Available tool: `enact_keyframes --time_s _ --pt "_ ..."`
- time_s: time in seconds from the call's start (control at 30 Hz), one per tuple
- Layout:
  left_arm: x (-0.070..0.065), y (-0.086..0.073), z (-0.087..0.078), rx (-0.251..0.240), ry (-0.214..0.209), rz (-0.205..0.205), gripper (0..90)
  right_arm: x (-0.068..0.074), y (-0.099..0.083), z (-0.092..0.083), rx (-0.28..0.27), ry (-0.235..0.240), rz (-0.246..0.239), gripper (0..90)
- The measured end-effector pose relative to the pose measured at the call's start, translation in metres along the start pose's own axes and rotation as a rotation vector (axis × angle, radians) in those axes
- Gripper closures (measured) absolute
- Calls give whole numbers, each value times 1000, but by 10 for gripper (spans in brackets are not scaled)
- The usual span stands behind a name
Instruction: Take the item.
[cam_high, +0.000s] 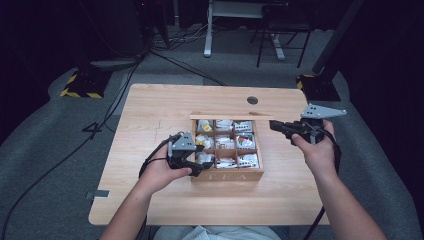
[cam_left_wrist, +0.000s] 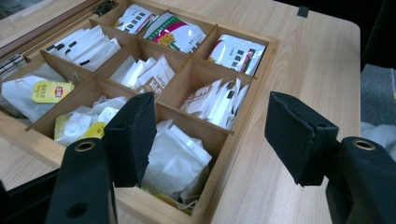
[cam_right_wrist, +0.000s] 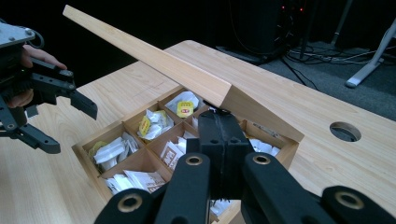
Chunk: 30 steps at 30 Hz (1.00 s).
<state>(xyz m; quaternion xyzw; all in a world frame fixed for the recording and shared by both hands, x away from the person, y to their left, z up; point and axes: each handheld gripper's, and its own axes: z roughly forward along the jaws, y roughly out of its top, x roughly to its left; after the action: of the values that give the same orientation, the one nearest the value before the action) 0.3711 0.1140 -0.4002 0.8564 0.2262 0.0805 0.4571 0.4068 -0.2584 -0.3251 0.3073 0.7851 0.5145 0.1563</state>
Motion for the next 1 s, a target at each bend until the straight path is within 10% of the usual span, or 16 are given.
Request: enact_keyframes --time_s 1.0 --pt "7 15 59 -4 -50 -42 514 -1 0 2 8 12 12 900"
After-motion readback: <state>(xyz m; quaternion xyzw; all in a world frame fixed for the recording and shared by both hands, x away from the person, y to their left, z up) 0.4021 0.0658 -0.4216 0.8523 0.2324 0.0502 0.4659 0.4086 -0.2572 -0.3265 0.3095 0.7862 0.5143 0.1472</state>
